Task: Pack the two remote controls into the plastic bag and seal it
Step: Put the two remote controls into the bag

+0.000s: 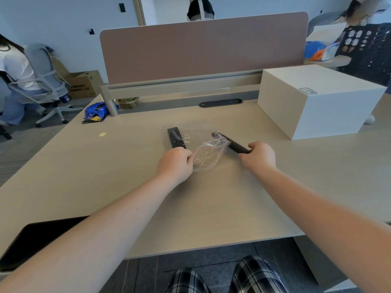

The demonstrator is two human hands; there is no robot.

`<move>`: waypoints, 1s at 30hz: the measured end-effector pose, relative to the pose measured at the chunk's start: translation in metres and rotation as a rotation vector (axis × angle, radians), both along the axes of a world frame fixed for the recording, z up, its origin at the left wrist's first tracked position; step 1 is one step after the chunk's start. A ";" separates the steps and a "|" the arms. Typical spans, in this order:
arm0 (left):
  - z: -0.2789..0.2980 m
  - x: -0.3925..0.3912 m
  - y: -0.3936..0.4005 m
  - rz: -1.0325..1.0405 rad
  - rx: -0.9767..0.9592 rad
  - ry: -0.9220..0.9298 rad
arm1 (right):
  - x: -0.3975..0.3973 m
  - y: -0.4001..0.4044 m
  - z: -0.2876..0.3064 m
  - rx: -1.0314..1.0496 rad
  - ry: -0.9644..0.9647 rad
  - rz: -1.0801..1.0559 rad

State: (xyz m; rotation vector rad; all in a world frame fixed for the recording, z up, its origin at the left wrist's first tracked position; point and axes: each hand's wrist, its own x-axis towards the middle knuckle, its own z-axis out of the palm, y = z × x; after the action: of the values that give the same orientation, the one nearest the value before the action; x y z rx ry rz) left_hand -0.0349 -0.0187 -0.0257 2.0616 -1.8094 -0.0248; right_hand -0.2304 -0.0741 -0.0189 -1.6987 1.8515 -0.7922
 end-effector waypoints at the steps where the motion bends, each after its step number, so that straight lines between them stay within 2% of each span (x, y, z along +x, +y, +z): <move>1: 0.000 0.001 -0.001 0.000 0.001 0.004 | -0.003 0.002 0.006 -0.034 -0.067 -0.034; 4: 0.000 0.003 -0.002 0.013 -0.008 0.019 | -0.007 0.016 0.021 -0.165 -0.262 -0.076; 6: 0.000 0.002 -0.002 0.033 -0.020 0.038 | -0.005 0.031 0.026 -0.210 -0.310 -0.016; 12: -0.002 0.002 -0.005 0.141 -0.050 0.174 | 0.005 0.081 0.017 -0.074 -0.184 0.218; 22: 0.001 0.006 -0.003 0.233 -0.049 0.240 | -0.022 0.106 0.022 -0.042 -0.009 0.302; 30: -0.011 -0.006 0.004 0.030 -0.117 0.092 | 0.015 0.076 -0.004 -0.124 0.057 0.197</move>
State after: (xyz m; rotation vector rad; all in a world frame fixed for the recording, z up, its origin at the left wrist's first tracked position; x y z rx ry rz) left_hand -0.0406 -0.0142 -0.0369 1.9736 -1.6846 -0.0053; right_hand -0.2151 0.0018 -0.0231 -1.9642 1.6689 -0.7986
